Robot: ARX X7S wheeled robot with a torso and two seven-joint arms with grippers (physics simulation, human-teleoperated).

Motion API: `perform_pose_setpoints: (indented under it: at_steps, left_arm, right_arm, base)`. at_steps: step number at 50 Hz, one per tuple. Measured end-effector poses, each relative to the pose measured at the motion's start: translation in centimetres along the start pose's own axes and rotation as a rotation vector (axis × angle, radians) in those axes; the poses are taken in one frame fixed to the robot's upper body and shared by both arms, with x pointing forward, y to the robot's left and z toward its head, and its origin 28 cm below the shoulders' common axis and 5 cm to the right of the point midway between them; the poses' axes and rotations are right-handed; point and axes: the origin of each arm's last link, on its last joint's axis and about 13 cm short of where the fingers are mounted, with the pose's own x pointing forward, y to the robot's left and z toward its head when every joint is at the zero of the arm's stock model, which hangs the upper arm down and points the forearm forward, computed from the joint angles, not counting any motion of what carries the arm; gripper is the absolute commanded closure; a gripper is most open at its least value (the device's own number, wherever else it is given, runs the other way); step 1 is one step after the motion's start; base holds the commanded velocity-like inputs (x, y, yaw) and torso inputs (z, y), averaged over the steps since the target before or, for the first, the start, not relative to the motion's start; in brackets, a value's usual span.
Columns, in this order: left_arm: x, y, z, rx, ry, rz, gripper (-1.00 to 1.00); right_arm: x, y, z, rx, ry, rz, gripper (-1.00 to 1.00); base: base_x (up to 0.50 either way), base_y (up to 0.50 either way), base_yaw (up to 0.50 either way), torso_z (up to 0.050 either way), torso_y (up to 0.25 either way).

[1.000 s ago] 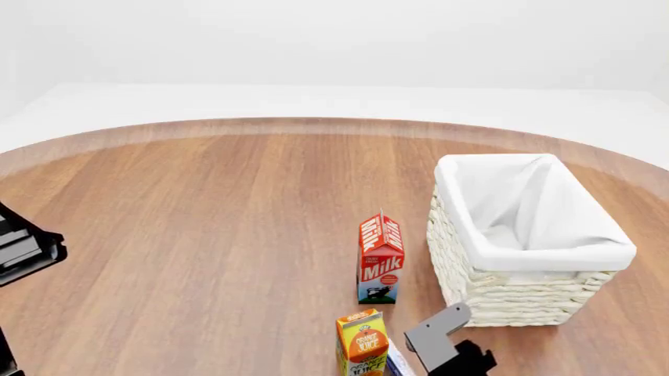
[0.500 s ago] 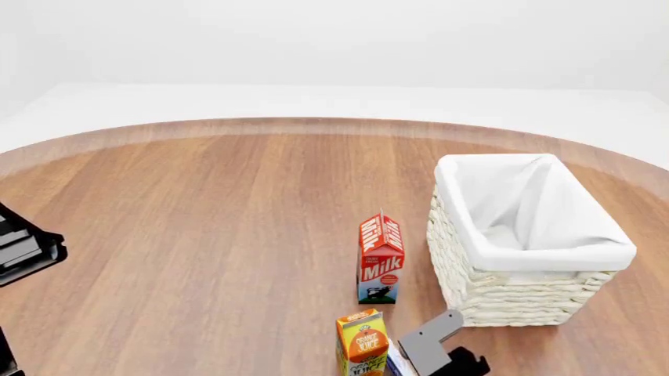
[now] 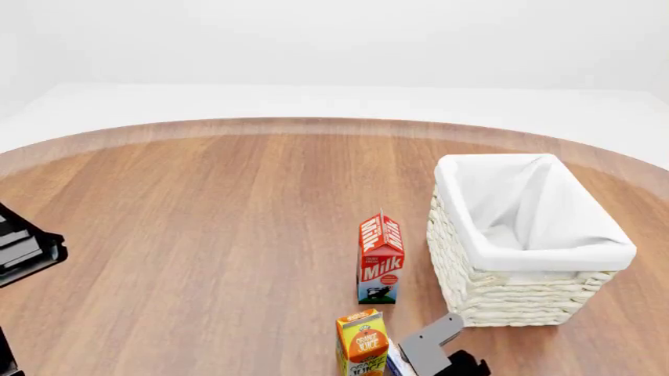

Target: Pick up the cream cheese box and the butter, and put them in the basket.

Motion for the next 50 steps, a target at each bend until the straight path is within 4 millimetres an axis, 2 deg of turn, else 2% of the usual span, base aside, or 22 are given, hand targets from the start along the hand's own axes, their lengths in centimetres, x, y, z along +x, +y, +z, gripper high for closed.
perform_pose_setpoints:
  at_steps: [43, 44, 50]
  left_arm:
    - [-0.1, 0.1, -0.2, 0.004, 0.003, 0.004, -1.00]
    - [-0.1, 0.1, -0.2, 0.005, 0.003, 0.004, -1.00]
    - [-0.1, 0.0, -0.2, 0.005, 0.003, 0.003, -1.00]
  right_arm:
    - [1.7, -0.4, -0.4, -0.017, 0.013, -0.032, -1.00]
    - [1.7, -0.4, -0.4, -0.018, 0.013, -0.032, 1.00]
    - [1.7, -0.4, -0.5, -0.047, 0.006, -0.036, 1.00]
  base:
    - [0.00, 0.00, 0.00, 0.000, 0.000]
    - [0.00, 0.00, 0.00, 0.000, 0.000]
    - [0.00, 0.00, 0.00, 0.000, 0.000]
